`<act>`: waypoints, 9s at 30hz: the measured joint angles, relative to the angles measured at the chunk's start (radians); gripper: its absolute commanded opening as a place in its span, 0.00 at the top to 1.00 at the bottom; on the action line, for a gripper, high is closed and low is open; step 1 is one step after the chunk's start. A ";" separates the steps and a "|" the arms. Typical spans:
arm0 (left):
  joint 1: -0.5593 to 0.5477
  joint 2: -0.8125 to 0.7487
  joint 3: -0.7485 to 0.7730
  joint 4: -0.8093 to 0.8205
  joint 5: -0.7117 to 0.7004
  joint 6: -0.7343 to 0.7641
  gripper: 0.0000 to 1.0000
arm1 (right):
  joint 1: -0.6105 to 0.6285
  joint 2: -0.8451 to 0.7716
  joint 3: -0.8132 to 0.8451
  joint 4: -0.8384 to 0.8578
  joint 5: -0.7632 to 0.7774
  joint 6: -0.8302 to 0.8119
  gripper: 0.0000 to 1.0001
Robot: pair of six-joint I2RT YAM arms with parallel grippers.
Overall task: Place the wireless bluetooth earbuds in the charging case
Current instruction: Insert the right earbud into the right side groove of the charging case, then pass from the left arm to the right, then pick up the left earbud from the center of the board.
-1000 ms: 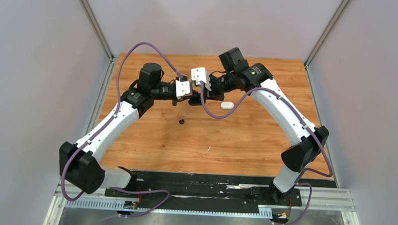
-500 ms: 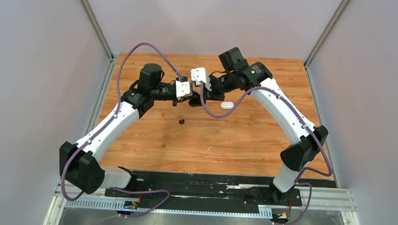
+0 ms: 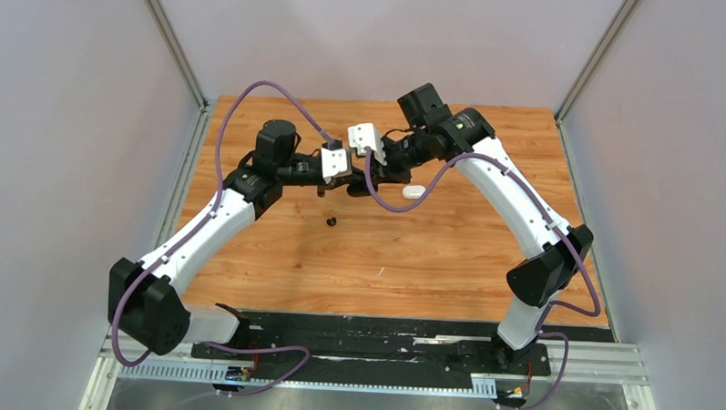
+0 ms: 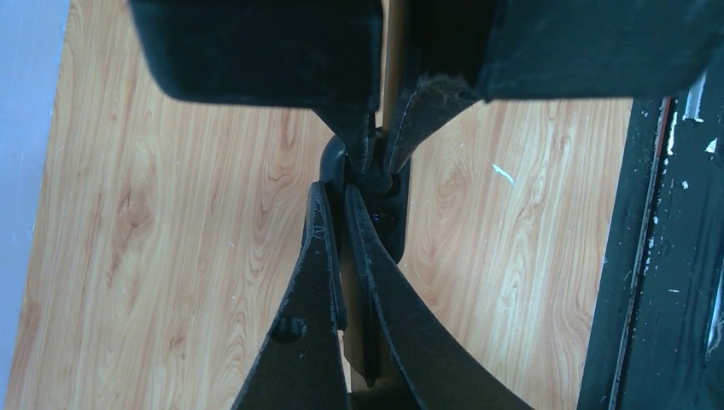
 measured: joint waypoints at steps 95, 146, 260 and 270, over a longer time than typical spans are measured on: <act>-0.023 -0.086 -0.022 0.055 -0.022 0.019 1.00 | -0.203 -0.094 -0.333 0.568 -0.430 0.631 0.68; -0.016 -0.081 0.020 0.084 -0.184 -0.214 0.27 | -0.130 -0.175 -0.452 0.602 -0.205 0.336 1.00; 0.018 0.475 0.176 -0.546 -0.513 -0.415 0.91 | -0.132 -0.613 -0.964 1.034 0.260 0.395 1.00; 0.011 0.559 0.345 -0.632 -0.501 -0.361 0.62 | -0.145 -0.650 -0.981 1.034 0.265 0.406 1.00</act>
